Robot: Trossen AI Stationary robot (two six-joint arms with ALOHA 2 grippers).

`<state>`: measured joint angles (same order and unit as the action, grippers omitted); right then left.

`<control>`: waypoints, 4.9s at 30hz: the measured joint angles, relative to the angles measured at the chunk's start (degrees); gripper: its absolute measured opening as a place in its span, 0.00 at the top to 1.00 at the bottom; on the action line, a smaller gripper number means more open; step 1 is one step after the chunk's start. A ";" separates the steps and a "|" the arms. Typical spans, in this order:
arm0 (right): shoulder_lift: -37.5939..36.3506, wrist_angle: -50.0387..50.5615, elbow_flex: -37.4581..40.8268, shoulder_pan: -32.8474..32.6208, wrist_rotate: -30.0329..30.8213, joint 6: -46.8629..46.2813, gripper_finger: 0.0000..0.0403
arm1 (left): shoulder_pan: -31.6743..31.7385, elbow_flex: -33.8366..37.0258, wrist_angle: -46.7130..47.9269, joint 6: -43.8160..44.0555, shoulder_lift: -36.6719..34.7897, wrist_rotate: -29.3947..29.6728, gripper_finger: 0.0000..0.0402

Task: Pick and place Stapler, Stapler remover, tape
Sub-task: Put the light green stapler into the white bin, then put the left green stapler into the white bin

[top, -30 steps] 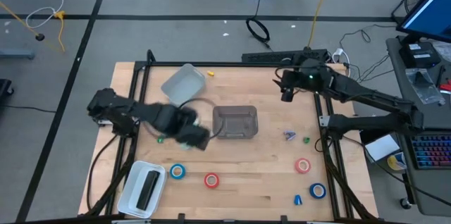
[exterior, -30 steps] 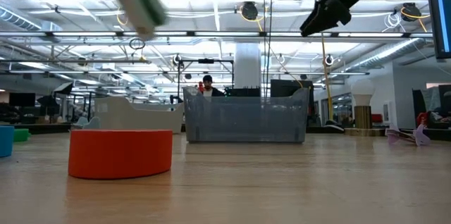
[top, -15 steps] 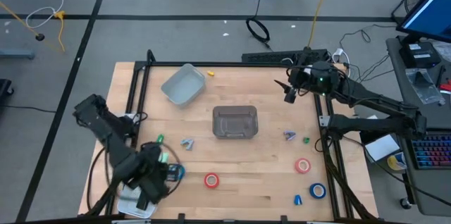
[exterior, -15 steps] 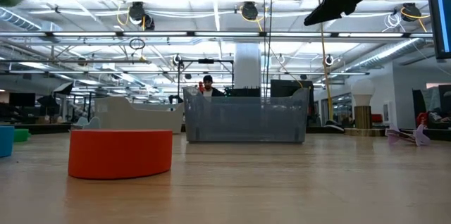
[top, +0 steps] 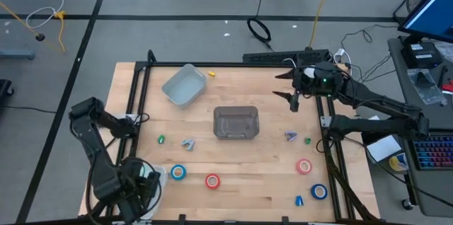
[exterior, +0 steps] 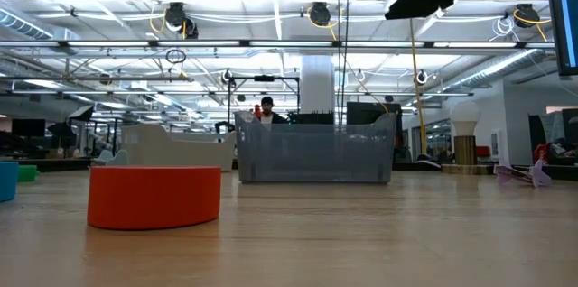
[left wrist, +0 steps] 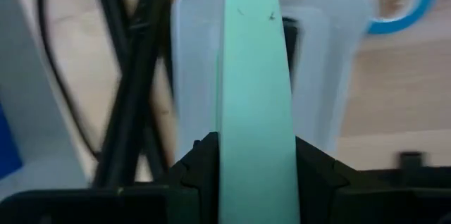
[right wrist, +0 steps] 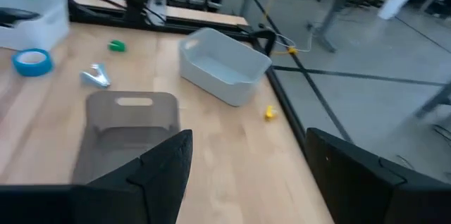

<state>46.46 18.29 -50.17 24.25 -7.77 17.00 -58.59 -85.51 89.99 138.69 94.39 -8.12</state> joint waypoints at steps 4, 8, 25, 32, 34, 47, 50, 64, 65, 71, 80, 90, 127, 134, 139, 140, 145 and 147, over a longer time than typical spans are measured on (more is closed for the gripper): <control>-0.69 -0.01 0.00 0.00 -0.20 -0.05 0.34 | -0.78 3.00 0.07 -0.15 0.00 0.80 0.69; -1.76 -0.03 0.00 0.00 0.03 -0.05 0.34 | -0.80 5.39 -0.47 -0.42 0.00 2.61 0.69; -3.46 -0.02 0.00 0.00 0.17 -0.05 0.34 | -1.85 6.33 -1.79 -1.42 0.22 2.54 0.69; -3.46 -0.01 0.00 0.00 0.17 -0.05 0.34 | -1.77 8.21 -3.87 -1.45 0.19 3.46 0.69; -3.46 0.02 0.00 0.00 0.17 -0.05 0.34 | -1.77 10.23 -7.08 -1.40 0.20 3.02 0.69; -3.46 0.02 0.00 0.00 0.17 -1.53 0.34 | -2.20 17.17 -12.26 -0.94 0.20 3.68 0.69; -3.46 0.02 0.00 0.00 0.17 -1.50 0.34 | -2.20 19.39 -16.50 -0.92 0.20 3.76 0.69; -3.46 -0.01 0.00 0.00 0.17 -1.76 0.34 | -2.31 22.44 -19.64 -0.82 0.20 2.00 0.56; -3.46 -0.01 0.00 0.00 0.17 -1.76 0.34 | -2.31 22.44 -19.64 -0.81 0.20 1.41 0.54; -3.46 -0.01 0.00 0.00 0.17 -1.85 0.34 | -2.16 22.44 -19.79 -0.85 0.12 0.67 0.50; -3.46 -0.05 0.00 0.00 0.17 -2.00 0.34 | 1.56 17.98 -11.92 -0.54 -7.19 20.99 0.57; -3.45 -0.03 0.00 0.00 0.17 -2.00 0.34 | 17.97 16.89 -7.17 -29.12 -14.66 33.71 0.68; -3.44 0.41 0.00 0.02 0.18 -1.32 0.34 | 53.16 45.14 -27.49 -53.56 -14.64 5.19 0.34; -3.45 0.41 0.00 0.02 0.18 -1.32 0.34 | 55.49 48.82 -32.41 -56.55 -14.64 2.86 0.36; -3.45 0.41 0.00 0.02 0.19 -1.31 0.34 | 56.02 50.31 -33.32 -57.68 -14.64 1.50 0.42; -3.46 0.41 0.00 0.02 0.19 -1.32 0.34 | 56.05 50.49 -33.41 -57.69 -14.72 1.46 0.44; -3.45 0.41 0.00 0.02 0.19 -1.32 0.34 | 56.04 50.79 -33.58 -57.57 -14.73 2.04 0.56; -3.45 0.41 0.00 0.02 0.19 -1.32 0.34 | 56.00 50.81 -33.59 -57.39 -14.71 3.15 0.62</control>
<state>43.01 18.70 -50.17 24.27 -7.57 15.68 -2.59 -34.69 56.40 81.30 79.68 -4.97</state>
